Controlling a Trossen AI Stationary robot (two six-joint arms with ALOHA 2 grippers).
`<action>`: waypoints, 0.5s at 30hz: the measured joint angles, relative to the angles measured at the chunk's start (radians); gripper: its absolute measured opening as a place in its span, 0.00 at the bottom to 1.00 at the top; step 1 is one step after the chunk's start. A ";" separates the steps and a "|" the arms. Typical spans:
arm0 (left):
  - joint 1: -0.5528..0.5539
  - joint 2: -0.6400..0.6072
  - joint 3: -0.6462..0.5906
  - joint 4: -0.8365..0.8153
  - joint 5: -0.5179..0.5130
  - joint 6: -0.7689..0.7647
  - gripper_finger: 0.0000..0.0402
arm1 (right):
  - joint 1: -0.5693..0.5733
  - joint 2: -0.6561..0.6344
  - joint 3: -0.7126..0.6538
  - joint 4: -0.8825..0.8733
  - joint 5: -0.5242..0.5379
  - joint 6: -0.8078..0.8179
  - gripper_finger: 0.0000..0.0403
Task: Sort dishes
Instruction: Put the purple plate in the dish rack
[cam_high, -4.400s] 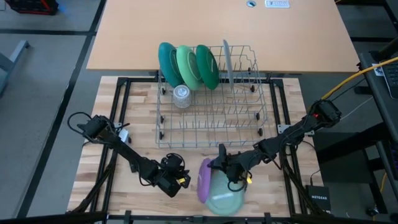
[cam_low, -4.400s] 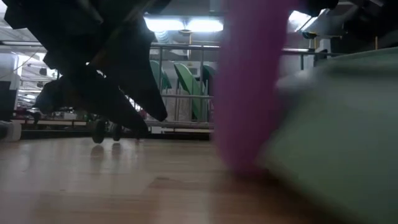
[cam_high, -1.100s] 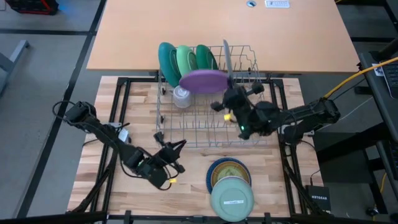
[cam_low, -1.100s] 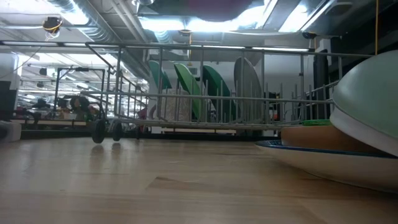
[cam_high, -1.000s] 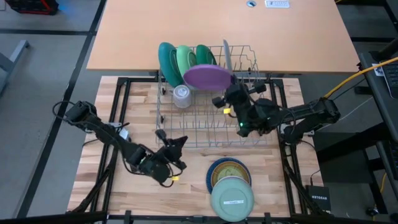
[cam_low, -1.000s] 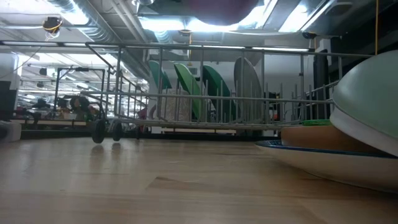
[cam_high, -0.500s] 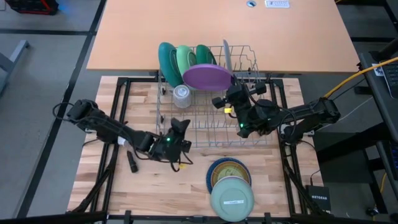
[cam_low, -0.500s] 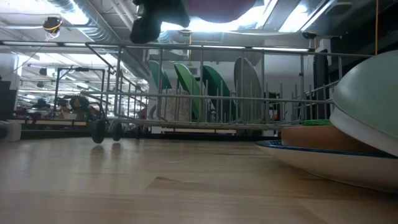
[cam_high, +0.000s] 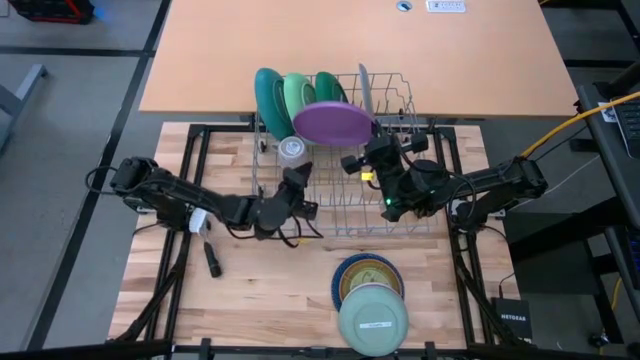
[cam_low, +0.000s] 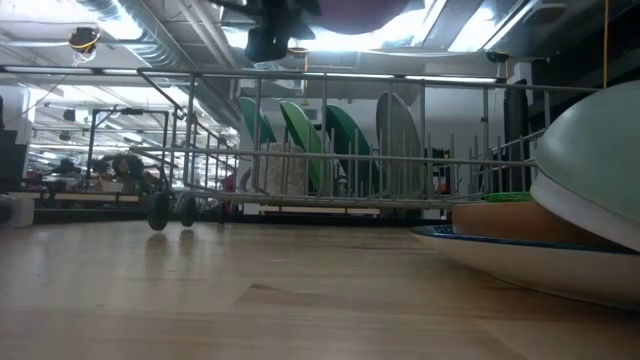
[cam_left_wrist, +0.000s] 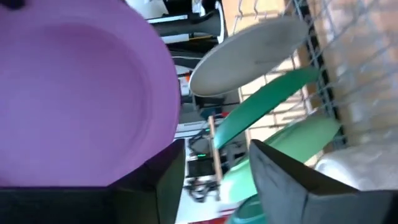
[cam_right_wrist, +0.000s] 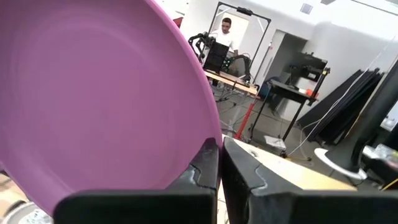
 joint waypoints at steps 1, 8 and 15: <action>0.011 0.000 0.000 -0.003 0.000 0.033 0.44 | 0.000 0.000 0.000 0.000 0.000 0.014 0.02; 0.061 0.000 0.000 -0.008 -0.012 0.118 0.43 | 0.000 0.000 0.000 -0.003 0.000 0.045 0.02; -0.007 0.000 0.000 0.006 -0.012 0.116 0.39 | -0.002 0.000 0.000 -0.003 0.000 0.044 0.02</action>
